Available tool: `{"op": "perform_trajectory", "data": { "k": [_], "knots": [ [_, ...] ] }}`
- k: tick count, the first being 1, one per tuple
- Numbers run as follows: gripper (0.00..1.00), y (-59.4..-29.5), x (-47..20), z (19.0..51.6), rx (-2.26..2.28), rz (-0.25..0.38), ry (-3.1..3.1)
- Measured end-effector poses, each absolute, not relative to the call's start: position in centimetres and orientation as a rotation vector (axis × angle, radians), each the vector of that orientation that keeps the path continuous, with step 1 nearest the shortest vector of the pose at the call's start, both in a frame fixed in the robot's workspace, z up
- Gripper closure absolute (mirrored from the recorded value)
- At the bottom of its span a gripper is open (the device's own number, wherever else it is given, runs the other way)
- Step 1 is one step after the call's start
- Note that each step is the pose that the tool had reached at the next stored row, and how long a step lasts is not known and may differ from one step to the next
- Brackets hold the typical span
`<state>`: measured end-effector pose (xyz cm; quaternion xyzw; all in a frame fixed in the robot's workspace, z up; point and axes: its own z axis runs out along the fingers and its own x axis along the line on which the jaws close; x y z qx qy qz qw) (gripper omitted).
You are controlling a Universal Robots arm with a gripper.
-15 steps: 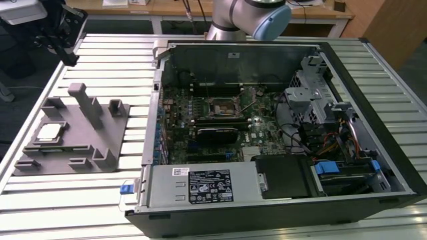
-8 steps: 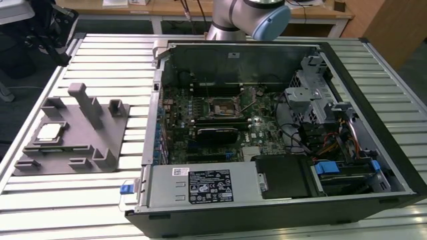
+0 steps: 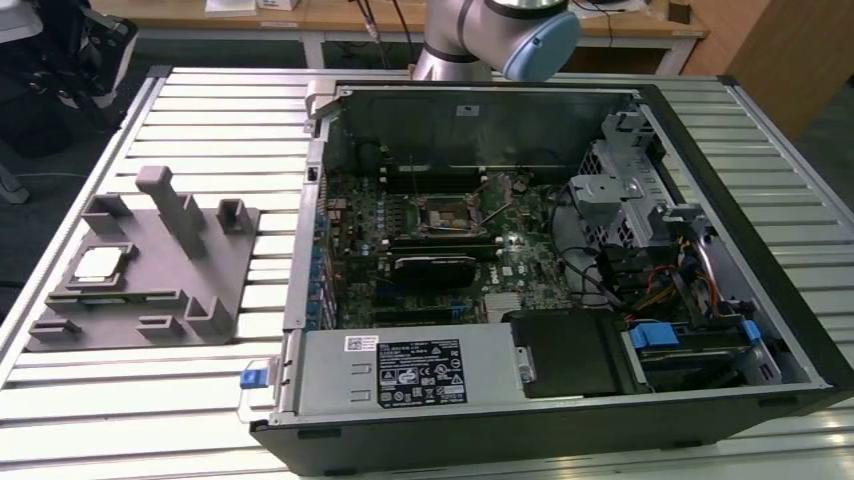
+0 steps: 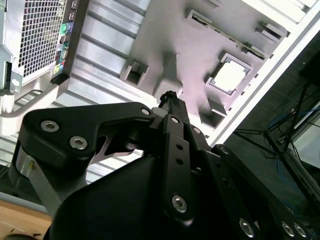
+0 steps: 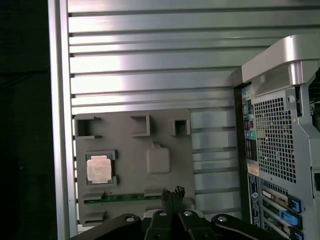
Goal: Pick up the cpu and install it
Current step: 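Reach for the cpu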
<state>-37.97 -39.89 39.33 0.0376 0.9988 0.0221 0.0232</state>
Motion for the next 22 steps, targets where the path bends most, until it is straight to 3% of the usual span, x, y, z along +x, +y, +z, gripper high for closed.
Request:
{"op": "perform_trajectory", "data": {
  "k": [22],
  "knots": [
    [0.89,-39.9,-41.8,37.3,0.117,0.068,3.092]
  ]
}}
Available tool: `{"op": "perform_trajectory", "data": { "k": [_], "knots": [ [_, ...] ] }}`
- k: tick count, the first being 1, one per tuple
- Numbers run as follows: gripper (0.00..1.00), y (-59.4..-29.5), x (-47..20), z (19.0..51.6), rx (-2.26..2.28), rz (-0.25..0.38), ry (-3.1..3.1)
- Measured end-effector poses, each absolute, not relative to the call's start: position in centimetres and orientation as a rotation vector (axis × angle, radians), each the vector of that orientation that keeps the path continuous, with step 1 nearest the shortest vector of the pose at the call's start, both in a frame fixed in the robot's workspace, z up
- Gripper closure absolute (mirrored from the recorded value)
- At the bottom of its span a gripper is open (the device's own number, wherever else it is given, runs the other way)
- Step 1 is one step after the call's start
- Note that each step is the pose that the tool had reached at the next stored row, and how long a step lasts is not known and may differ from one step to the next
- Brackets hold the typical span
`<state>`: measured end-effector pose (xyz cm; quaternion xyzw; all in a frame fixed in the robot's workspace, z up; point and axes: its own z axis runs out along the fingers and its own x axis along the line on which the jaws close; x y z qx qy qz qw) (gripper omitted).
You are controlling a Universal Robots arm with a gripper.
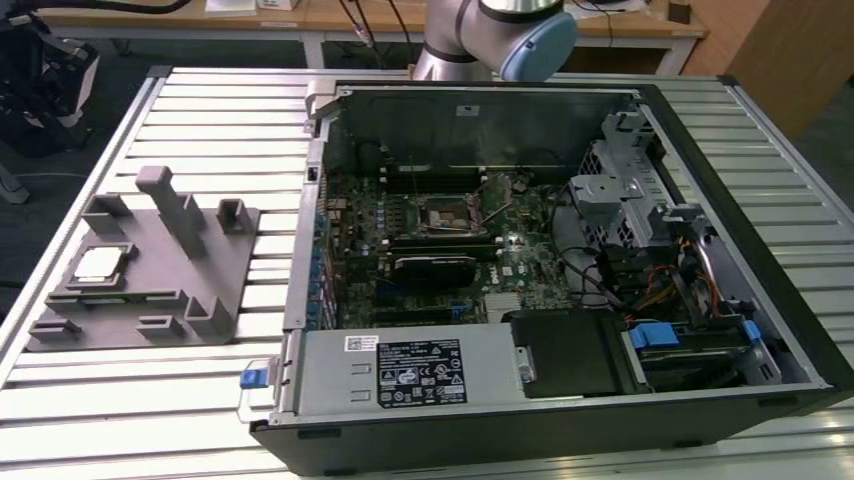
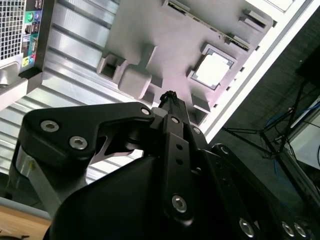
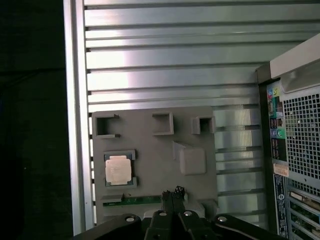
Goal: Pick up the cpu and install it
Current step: 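Reach for the cpu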
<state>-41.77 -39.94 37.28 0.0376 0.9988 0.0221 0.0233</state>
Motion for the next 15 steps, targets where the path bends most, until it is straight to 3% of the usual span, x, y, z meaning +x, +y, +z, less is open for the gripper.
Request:
{"op": "perform_trajectory", "data": {
  "k": [15],
  "knots": [
    [0.89,-40.5,-42.7,34.8,0.117,0.068,3.092]
  ]
}}
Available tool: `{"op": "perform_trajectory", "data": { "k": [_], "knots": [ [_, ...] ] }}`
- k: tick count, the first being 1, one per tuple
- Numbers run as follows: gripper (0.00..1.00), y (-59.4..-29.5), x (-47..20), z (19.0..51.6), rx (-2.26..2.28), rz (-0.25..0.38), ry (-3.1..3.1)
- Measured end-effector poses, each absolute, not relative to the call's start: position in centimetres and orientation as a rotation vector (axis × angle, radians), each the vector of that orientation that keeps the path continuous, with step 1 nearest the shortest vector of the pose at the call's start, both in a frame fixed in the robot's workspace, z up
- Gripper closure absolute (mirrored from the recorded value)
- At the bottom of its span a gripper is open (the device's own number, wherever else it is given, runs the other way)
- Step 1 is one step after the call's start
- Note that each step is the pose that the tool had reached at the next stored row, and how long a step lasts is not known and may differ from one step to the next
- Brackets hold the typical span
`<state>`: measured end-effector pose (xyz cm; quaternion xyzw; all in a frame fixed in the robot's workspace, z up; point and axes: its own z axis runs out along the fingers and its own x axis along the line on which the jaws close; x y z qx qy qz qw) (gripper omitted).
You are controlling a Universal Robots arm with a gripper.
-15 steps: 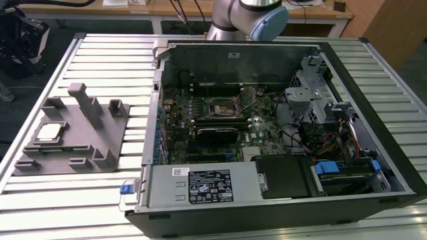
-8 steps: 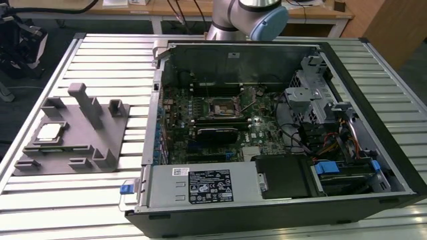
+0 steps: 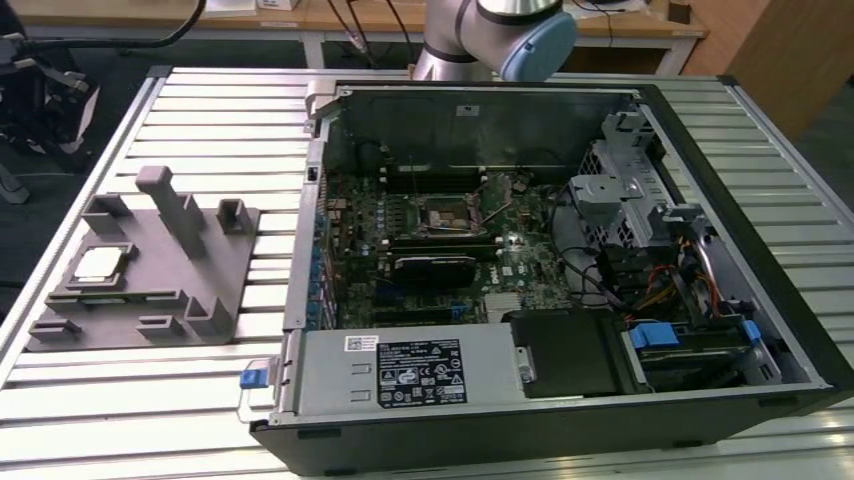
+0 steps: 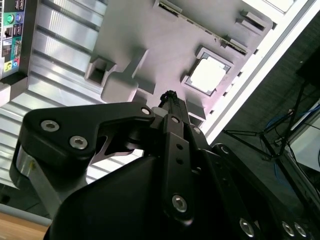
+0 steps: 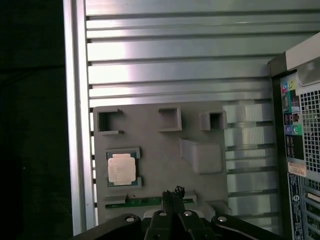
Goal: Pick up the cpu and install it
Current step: 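Reach for the cpu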
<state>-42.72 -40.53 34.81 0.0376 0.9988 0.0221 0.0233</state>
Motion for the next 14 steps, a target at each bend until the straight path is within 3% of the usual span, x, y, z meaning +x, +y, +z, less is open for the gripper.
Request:
{"op": "perform_trajectory", "data": {
  "k": [14],
  "knots": [
    [0.89,-41.1,-43.0,32.7,0.117,0.068,3.093]
  ]
}}
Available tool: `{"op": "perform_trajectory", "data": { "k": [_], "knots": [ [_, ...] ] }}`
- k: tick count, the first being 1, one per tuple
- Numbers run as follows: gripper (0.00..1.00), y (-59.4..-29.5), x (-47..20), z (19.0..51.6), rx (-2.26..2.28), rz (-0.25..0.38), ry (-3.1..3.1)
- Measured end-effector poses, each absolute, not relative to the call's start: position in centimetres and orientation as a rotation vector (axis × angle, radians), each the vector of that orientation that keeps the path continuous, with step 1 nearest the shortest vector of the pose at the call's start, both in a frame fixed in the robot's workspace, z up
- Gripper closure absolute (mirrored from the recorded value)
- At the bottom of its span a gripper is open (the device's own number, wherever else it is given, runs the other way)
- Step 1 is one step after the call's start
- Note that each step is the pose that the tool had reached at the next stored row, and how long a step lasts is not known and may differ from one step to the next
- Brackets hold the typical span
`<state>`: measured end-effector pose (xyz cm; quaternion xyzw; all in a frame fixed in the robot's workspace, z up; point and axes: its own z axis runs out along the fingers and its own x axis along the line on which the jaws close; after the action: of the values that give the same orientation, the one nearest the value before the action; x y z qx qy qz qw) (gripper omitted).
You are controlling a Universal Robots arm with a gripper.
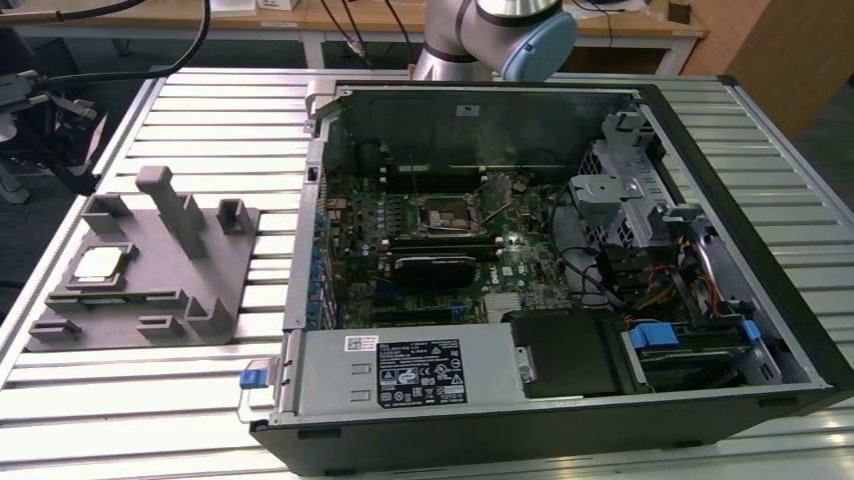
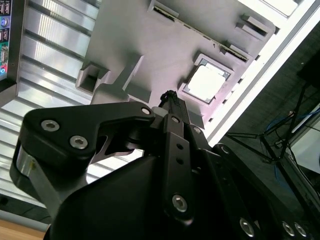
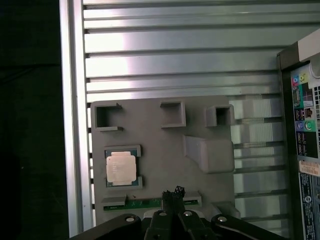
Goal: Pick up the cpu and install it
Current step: 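Reach for the cpu, then pick up the cpu and move it towards the insertion slot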
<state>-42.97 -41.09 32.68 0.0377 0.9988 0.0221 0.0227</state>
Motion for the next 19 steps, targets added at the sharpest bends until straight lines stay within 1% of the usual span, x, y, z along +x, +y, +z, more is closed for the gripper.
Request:
{"op": "perform_trajectory", "data": {
  "k": [19],
  "knots": [
    [0.89,-41.09,-43.51,32.18,0.117,0.07,3.093]
  ]
}}
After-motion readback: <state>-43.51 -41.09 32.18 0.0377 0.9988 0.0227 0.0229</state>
